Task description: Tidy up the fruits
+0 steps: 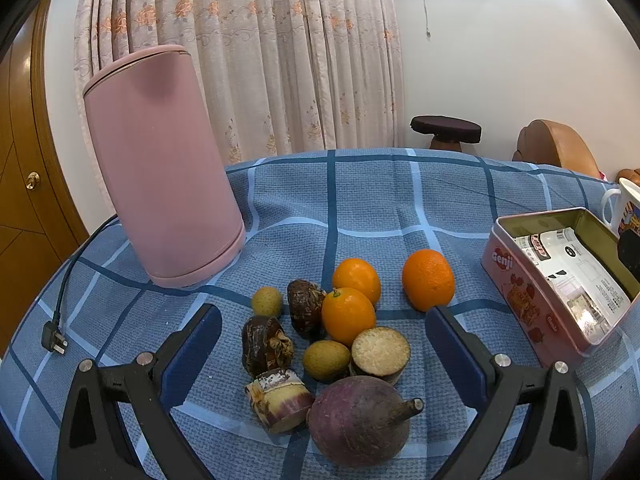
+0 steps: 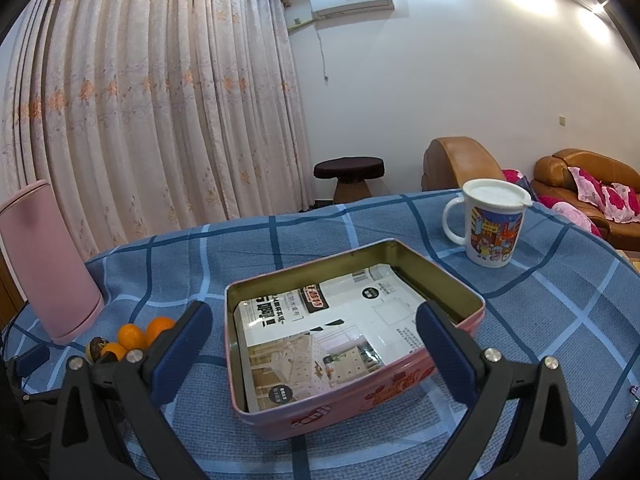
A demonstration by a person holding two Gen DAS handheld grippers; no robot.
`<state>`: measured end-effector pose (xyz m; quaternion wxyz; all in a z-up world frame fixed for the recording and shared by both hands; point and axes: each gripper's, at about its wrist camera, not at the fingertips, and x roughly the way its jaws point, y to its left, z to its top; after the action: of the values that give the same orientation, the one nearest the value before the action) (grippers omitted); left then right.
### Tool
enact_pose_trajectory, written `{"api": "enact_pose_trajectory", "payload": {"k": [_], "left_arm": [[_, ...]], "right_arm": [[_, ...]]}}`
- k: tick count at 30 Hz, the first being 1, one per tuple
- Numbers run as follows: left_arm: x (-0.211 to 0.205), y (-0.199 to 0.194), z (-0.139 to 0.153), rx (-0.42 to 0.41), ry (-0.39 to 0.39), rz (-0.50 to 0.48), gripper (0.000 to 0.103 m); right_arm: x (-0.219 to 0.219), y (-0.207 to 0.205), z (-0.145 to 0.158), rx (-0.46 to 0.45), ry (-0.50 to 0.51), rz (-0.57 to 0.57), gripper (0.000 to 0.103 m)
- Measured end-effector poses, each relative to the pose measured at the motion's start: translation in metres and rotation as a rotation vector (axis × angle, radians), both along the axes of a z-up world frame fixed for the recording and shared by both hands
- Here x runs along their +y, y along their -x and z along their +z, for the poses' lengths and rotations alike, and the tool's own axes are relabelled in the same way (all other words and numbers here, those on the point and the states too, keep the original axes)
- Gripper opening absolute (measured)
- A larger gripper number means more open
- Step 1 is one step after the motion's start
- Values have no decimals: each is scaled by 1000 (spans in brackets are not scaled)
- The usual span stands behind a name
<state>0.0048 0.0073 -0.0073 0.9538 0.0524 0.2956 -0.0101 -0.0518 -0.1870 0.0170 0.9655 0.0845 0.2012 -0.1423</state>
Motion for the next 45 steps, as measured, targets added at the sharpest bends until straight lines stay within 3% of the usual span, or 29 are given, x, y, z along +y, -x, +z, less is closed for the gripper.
{"api": "enact_pose_trajectory", "payload": {"k": [45], "left_arm": [[0, -1, -1, 7, 4, 3, 102]], "right_arm": [[-2, 0, -2, 9, -4, 0, 103]]}}
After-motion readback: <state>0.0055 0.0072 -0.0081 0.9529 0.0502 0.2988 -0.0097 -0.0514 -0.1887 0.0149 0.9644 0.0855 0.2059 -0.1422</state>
